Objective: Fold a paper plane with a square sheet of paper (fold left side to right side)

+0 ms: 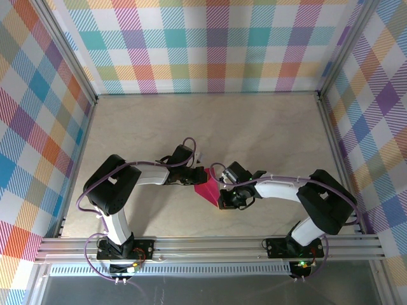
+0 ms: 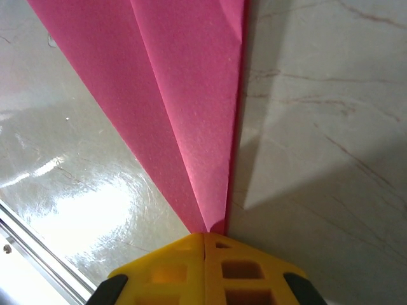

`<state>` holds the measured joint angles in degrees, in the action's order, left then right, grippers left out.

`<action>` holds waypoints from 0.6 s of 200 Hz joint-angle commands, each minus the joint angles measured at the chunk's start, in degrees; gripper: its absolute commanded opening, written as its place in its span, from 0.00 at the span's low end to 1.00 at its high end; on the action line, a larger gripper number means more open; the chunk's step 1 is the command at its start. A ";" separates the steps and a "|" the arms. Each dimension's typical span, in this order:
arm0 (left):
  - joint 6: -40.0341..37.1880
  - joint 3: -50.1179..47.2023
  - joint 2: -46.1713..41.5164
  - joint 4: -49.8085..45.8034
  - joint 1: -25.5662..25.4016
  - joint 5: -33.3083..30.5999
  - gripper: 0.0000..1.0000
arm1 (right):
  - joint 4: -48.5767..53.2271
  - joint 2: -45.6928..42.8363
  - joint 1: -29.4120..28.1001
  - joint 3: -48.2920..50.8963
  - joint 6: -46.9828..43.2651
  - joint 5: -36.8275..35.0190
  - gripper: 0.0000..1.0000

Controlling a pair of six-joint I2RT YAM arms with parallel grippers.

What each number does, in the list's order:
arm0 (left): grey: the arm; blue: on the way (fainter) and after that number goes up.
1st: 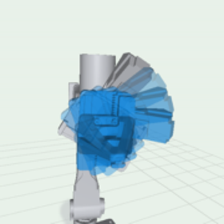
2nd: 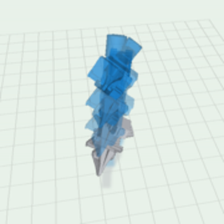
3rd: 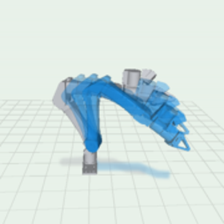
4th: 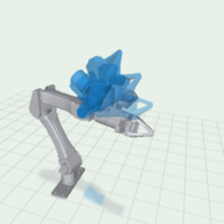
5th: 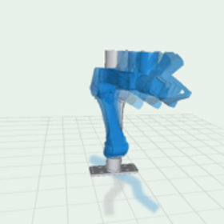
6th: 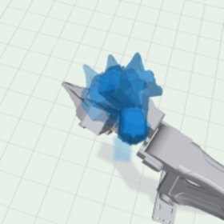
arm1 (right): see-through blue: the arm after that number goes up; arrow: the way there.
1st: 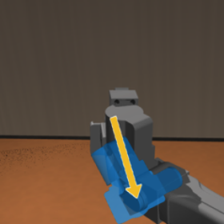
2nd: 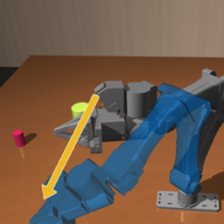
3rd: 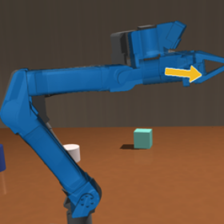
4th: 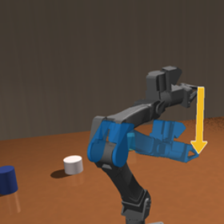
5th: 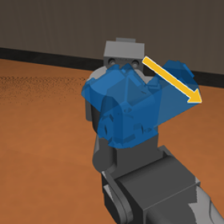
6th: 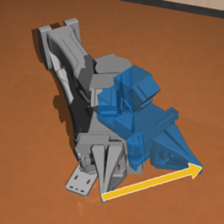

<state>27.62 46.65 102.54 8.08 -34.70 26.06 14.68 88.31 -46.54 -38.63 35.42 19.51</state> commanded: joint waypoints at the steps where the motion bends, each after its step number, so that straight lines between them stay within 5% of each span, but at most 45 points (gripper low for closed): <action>1: -0.21 -0.89 0.29 -3.70 0.60 -4.12 0.00 | 4.94 -1.10 -0.48 1.60 0.79 -0.02 0.00; 58: 1.20 0.43 -3.55 -1.86 0.64 -1.22 0.04 | 4.26 -4.88 0.84 -0.89 -0.96 3.08 0.03; 120: -0.74 -1.26 -14.63 -1.34 0.65 -4.72 0.28 | -1.60 -8.12 9.78 -1.27 -6.66 9.53 0.38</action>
<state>28.32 46.63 93.30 6.76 -34.59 24.10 16.38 80.62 -39.11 -38.63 32.23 24.80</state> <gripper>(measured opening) 0.263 0.337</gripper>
